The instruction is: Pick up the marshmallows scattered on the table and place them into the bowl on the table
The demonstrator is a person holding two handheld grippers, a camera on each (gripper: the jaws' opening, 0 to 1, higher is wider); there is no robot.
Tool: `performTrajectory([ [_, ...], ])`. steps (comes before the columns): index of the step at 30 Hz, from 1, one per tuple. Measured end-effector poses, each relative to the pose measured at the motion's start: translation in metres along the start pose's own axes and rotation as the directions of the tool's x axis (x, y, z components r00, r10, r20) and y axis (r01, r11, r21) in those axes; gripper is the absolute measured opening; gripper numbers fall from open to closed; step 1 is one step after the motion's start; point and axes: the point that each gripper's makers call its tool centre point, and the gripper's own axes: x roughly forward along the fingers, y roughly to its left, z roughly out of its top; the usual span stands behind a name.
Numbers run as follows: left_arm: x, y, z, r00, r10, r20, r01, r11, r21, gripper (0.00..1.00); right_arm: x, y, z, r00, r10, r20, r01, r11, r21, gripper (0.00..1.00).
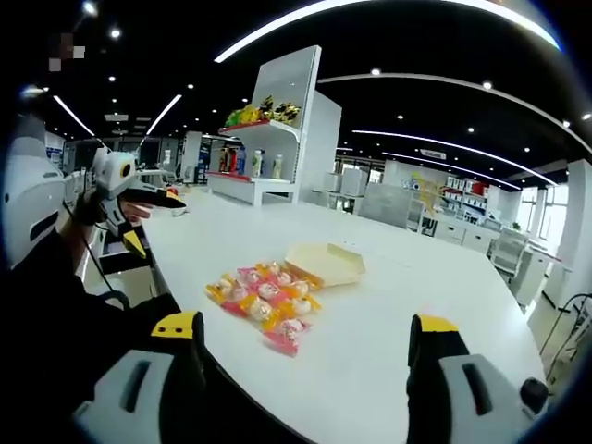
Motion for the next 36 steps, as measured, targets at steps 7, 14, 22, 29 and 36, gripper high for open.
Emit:
performTrajectory([
  [7, -0.001, -0.002, 0.000, 1.000, -0.001, 0.001, 0.001, 1.000, 0.007, 0.95, 0.002, 0.002, -0.003, 1.000, 0.008, -0.007, -0.008, 1.000, -0.002, 0.87],
  [14, -0.002, -0.005, 0.001, 1.000, -0.007, 0.006, 0.007, 1.000, 0.011, 0.95, 0.010, 0.006, -0.011, 0.999, 0.032, -0.025, -0.032, 0.999, 0.001, 0.86],
  [22, 0.001, -0.003, -0.001, 1.000, -0.006, -0.001, 0.006, 1.000, 0.008, 0.95, 0.025, 0.011, -0.018, 0.997, 0.061, -0.049, -0.061, 0.998, 0.010, 0.86],
  [29, 0.001, -0.003, -0.001, 1.000, -0.002, -0.001, 0.002, 1.000, 0.005, 0.95, 0.040, 0.022, -0.017, 0.993, 0.104, -0.058, -0.104, 0.995, 0.000, 0.86],
  [36, 0.001, -0.004, -0.002, 1.000, -0.005, -0.004, 0.005, 1.000, 0.003, 0.95, 0.054, 0.026, -0.022, 0.988, 0.137, -0.073, -0.137, 0.991, 0.008, 0.85],
])
